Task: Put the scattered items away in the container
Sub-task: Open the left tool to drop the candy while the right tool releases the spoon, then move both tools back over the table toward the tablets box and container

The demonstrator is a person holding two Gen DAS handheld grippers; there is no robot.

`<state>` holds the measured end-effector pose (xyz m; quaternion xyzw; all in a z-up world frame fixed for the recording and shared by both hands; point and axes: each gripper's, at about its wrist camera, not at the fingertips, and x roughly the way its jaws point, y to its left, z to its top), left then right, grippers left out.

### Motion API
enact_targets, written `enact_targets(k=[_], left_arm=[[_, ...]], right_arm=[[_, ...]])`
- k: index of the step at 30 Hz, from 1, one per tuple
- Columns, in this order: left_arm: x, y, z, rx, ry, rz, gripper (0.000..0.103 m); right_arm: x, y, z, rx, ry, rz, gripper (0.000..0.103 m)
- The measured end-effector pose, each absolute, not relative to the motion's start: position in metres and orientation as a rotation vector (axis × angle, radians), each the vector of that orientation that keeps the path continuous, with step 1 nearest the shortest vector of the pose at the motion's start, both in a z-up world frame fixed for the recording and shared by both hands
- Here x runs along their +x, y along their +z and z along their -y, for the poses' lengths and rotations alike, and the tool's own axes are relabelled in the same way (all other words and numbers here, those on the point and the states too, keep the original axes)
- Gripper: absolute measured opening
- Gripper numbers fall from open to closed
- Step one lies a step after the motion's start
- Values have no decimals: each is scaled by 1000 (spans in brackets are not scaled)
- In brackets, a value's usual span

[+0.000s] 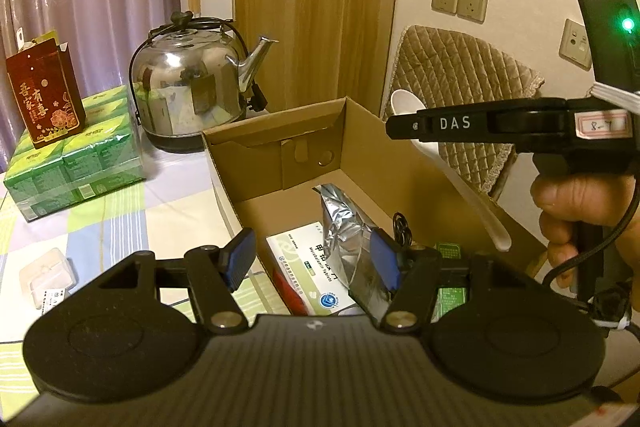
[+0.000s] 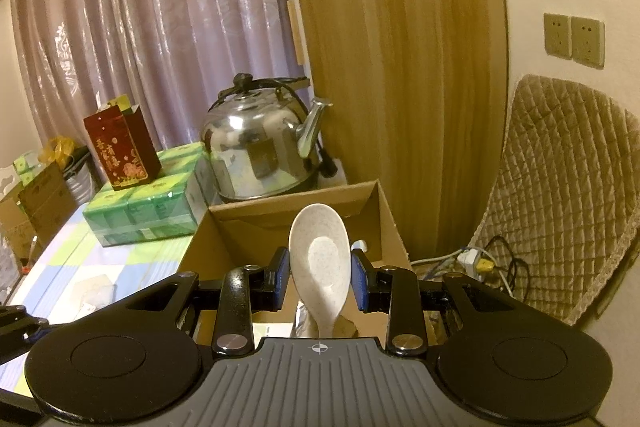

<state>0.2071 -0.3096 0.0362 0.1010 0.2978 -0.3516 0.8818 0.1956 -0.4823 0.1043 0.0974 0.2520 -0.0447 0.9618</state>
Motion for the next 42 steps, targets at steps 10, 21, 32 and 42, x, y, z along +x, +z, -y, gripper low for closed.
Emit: enact_targets(k=[10,21,32,42], left_arm=[[209,35,302,193,-717,-625,58],[201,42,287,181,-697,-617,61],[175,59,224,149,-613,-600,79],[149,64,149,132,-521,-594,99]], right_arm=[[192,108,482,195,-86,-492,66],[177,119,469,198,-83,-488,67],[136,141,415,180,-7,-468,79],[112,146,345,150,81,-473,96]])
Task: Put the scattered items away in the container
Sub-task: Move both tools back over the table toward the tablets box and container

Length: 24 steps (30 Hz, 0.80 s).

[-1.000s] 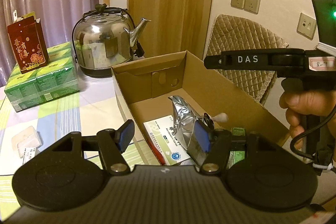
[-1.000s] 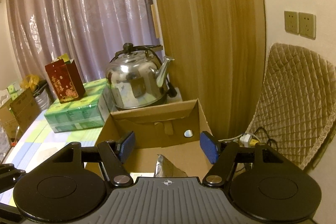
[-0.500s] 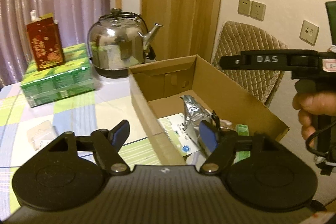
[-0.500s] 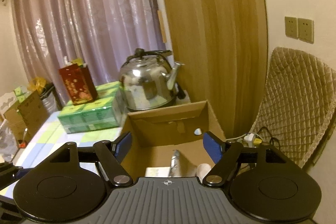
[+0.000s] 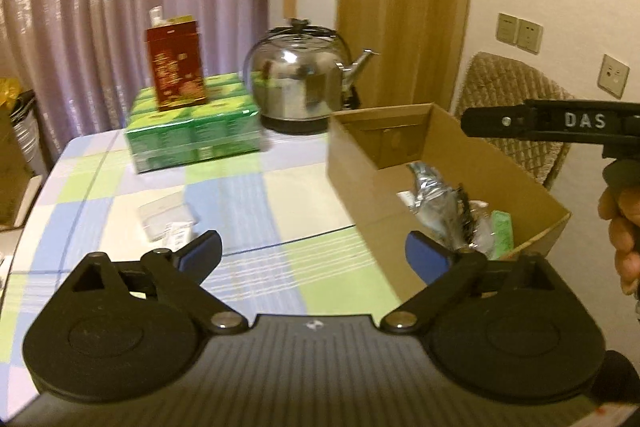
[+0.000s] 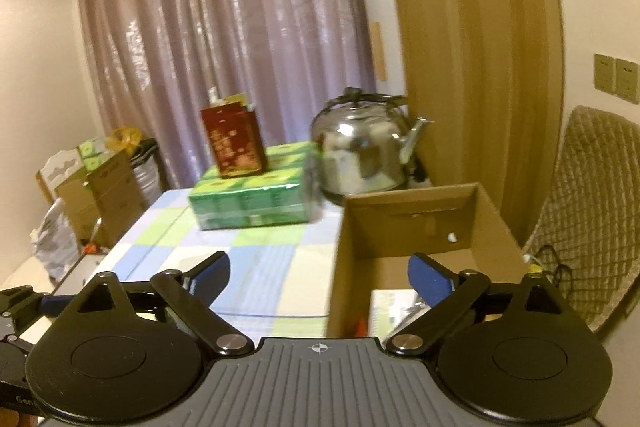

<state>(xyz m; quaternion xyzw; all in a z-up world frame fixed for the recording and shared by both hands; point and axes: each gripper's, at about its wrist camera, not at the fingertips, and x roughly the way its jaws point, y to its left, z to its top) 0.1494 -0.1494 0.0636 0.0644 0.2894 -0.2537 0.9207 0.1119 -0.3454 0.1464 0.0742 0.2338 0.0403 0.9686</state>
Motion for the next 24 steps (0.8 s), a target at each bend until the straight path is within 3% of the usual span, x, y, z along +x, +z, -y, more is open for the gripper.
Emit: enact_targets(k=[1,15,24], left_arm=[[147,63,141,131,-509,-595,100],[138,15,22,127,-342,-696,102],[171,-2,-33,123,-284,-726,102]], right_arm=[[111,146,339,143,87,-474,101],[117,124,249,69,222,-548,101],[155,87,198,48,282,-639,101]])
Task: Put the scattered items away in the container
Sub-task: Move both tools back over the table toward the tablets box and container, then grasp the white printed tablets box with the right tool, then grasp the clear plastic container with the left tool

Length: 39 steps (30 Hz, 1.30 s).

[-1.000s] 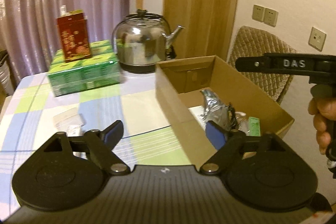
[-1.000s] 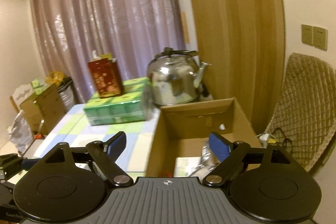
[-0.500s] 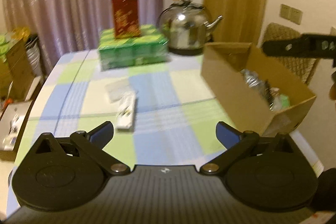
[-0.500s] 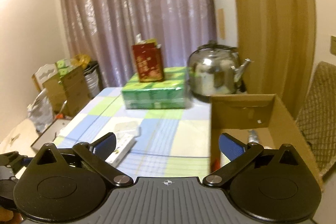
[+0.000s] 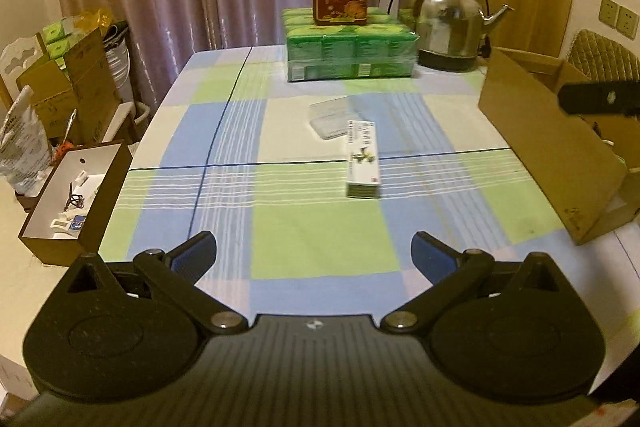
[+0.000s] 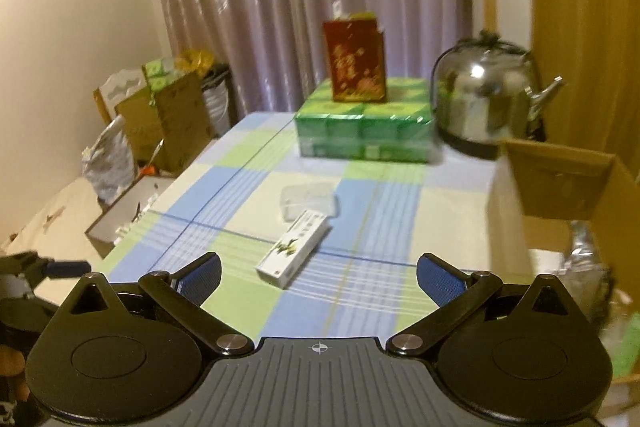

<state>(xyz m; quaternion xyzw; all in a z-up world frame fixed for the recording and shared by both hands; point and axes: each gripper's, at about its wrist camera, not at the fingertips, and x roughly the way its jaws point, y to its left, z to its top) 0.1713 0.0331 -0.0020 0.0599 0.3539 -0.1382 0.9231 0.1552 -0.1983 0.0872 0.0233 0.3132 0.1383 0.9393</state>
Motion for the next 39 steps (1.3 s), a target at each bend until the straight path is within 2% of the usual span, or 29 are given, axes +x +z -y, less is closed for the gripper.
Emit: enact_targets(k=[15,17,21,23,28,30,34,39], left_arm=[[277,-52,-63,157,-287,-751,102],[289,-58,-66,153,-284,-753,102],[308,-67,-69,161,-274,-737,102],[315,-70,-69,159,-271,-730,102],[326,-75,-69,140,-279,-728,102],[328,-77,-68,145,-286,-730,102],[331,-78,-64,155,-303,-734,101],[336,-75,-52,193,-337,-721,99]], right_arm=[[268,-8,138,54,286,-761,100],[280,-17,131,58,282,-767,92],[301,-37,120,53,253,-800,84],[308,-45,115,38,234,-819,71],[316,-59,107,30,214,-835,66],[317,-62,106,26,206,-838,53],[315,-59,111,16,191,-830,35],[304,-47,129,7,180,-792,35]])
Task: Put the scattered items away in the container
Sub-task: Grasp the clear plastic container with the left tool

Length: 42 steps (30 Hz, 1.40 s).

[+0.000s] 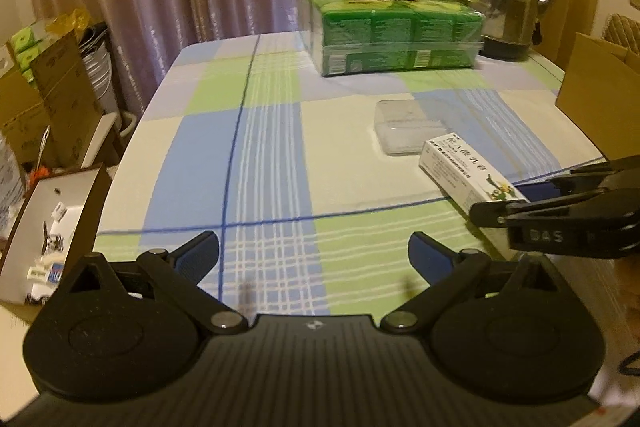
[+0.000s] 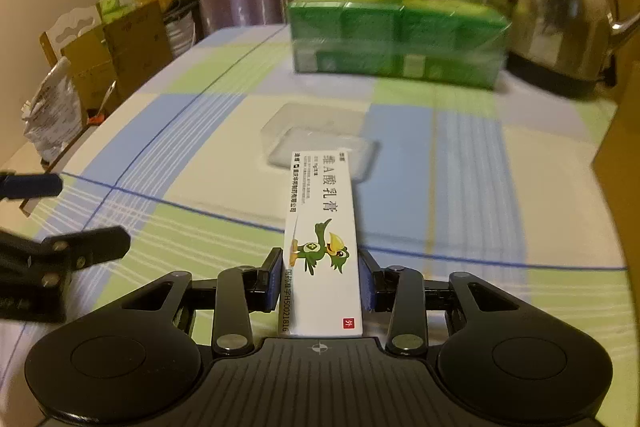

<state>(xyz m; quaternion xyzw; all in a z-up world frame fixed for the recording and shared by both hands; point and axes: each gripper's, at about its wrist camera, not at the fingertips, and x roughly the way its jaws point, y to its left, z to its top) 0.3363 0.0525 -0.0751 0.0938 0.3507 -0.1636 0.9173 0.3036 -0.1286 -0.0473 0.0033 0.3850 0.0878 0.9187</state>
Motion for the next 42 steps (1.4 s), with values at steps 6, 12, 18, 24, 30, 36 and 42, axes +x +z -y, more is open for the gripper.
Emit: enact_targets(k=[6,12,18,24,30,36,42], left_arm=[[353,-70,-28,252,-402,-691,99],[374,-74,4,241,-460,-681,99],[395,-87,39,221,-482,-700,99],[412,-96,66,193,-463,-718,102],[433,-104,79,171,-405,-744,102],[450,-111,90,167,-372,-761,102],[458,-120,100,199,-338,-784,88]], right_arm=[[301,-33,154,0,131,-731,35],[319,-37,183,19,80,-734,35],[335,-50,206,24,59,-748,35],[350,-59,221,43,48,-749,35],[355,-61,224,48,54,-729,35],[358,-61,225,49,57,-717,35],[359,-60,228,60,60,-718,35]])
